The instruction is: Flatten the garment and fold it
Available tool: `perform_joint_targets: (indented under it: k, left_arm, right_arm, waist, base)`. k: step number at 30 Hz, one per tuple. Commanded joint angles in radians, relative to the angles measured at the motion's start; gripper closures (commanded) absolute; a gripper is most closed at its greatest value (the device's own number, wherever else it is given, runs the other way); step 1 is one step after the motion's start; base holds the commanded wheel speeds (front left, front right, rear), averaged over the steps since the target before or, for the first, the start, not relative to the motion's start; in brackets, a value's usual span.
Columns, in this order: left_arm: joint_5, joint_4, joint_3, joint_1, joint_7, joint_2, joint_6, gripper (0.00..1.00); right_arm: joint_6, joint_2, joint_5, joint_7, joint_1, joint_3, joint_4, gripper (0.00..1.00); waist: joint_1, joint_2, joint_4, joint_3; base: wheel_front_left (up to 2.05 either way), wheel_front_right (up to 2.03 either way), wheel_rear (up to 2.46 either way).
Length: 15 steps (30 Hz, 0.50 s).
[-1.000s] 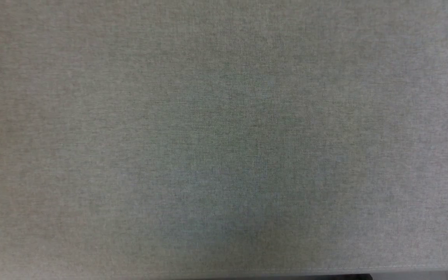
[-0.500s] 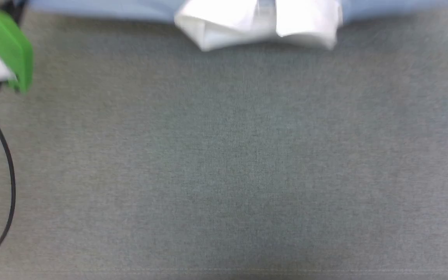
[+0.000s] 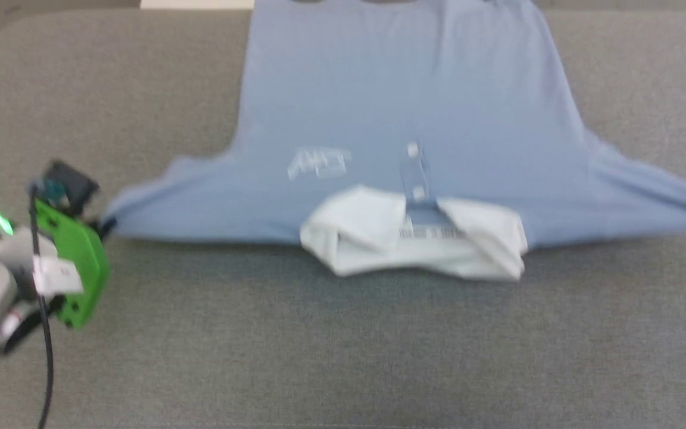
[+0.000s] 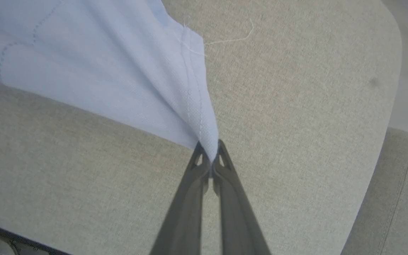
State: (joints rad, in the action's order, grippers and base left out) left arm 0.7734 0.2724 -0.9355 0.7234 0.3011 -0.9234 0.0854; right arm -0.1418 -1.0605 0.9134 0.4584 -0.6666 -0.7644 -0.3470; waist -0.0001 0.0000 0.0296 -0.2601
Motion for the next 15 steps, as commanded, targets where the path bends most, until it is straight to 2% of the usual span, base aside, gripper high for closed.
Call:
perform_joint_targets:
  k: [1, 8, 12, 15]
  left_arm:
    - [0.015, -0.007, -0.003, -0.047, 0.021, -0.049, -0.029, 1.0]
    - [0.101, -0.135, -0.035, -0.215, 0.049, -0.111, -0.087, 1.0]
    - [0.152, -0.21, -0.048, -0.296, 0.058, -0.124, -0.132, 1.0]
    - [0.184, -0.25, -0.05, -0.335, 0.056, -0.11, -0.17, 1.0]
  right_arm:
    - [0.011, -0.051, 0.015, 0.027, 0.048, 0.004, -0.002, 1.0]
    - [0.011, -0.138, 0.09, 0.134, 0.24, 0.036, 0.071, 1.0]
    - [0.011, -0.154, 0.112, 0.16, 0.341, 0.075, 0.097, 1.0]
    - [0.011, -0.141, 0.101, 0.159, 0.396, 0.114, 0.106, 1.0]
  waist:
    - [0.0001, 0.0, -0.008, 0.063]
    - [0.0001, 0.0, -0.013, 0.101]
    - [0.0001, 0.0, -0.017, 0.099]
    - [0.0001, 0.0, -0.021, 0.09]
  base:
    - [0.0, 0.0, 0.0]
    - [0.0, 0.0, 0.0]
    - [0.0, 0.0, 0.0]
    - [0.0, 0.0, 0.0]
